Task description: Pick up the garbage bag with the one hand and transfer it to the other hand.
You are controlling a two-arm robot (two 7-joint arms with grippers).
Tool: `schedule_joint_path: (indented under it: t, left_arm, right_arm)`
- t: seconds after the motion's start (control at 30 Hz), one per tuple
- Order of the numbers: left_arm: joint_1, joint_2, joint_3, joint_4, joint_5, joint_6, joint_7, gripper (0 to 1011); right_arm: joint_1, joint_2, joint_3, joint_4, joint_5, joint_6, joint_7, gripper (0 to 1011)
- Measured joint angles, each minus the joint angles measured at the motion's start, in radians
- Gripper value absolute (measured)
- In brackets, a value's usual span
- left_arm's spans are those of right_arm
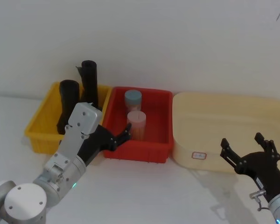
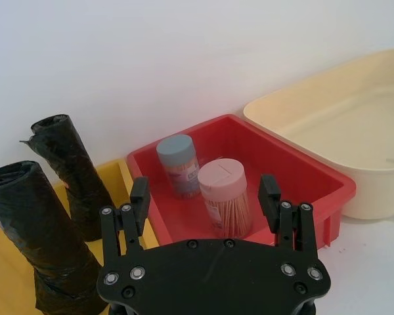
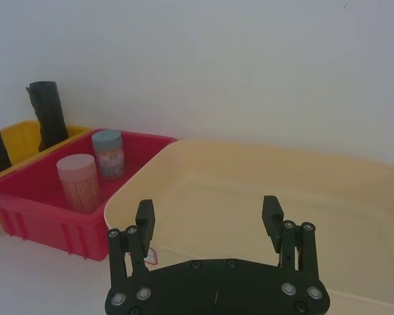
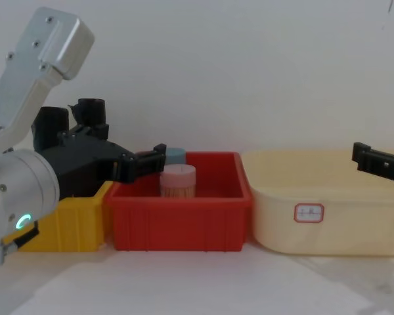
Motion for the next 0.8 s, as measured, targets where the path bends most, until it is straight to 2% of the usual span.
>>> schedule_joint_path:
  t: [0.6,0.8]
  left_arm:
    - [-0.001,0.000,0.000,0.000,0.000,0.000,-0.001,1000]
    - [-0.008,0.000,-0.003,0.002,-0.007,0.002,-0.018,1000]
  right_arm:
    - [0.000,0.000,0.000,0.000,0.000,0.000,0.000,1000]
    - [0.000,0.000,0.000,0.000,0.000,0.000,0.000,1000]
